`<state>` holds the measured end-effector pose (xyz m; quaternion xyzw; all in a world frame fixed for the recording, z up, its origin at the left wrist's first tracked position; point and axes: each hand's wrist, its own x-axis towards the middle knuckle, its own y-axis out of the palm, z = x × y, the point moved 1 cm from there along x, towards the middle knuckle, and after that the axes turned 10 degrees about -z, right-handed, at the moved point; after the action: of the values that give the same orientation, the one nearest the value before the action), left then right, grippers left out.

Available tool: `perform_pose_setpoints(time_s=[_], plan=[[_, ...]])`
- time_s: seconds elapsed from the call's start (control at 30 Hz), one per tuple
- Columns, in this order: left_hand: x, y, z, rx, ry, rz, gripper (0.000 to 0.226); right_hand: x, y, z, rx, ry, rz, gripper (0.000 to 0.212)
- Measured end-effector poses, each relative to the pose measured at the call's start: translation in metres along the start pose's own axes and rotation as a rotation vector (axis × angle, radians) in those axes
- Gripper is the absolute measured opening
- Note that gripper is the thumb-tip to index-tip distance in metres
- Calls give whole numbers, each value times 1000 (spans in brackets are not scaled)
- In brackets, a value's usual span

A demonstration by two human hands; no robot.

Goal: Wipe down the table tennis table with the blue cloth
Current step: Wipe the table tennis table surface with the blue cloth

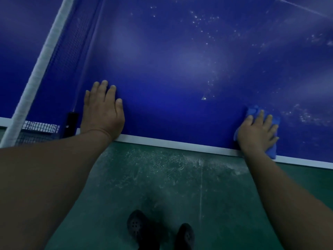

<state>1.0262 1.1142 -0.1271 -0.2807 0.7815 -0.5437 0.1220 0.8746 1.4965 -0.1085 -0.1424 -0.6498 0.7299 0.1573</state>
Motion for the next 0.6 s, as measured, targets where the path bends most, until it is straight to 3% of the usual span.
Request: perform_pose_setpoints(time_s=[0.07, 0.2, 0.3, 0.47, 0.53, 0.6], plan=[[0, -1, 0, 4, 0, 4, 53, -28, 7, 26, 21, -63, -2, 58], [-1, -1, 0, 6, -4, 2, 53, -111, 24, 70, 5, -604, 35, 55], [-1, -1, 0, 3, -9, 0, 53, -114, 23, 80, 36, -824, 55, 58], [1, 1, 2, 4, -8, -11, 52, -95, 28, 114, 45, -1403, 144, 58], [1, 1, 3, -2, -10, -18, 52, -59, 35, 136, -26, -1417, 121, 60], [1, 3, 4, -5, -7, -20, 51, -5, 35, 149, -37, -1204, -61, 56]])
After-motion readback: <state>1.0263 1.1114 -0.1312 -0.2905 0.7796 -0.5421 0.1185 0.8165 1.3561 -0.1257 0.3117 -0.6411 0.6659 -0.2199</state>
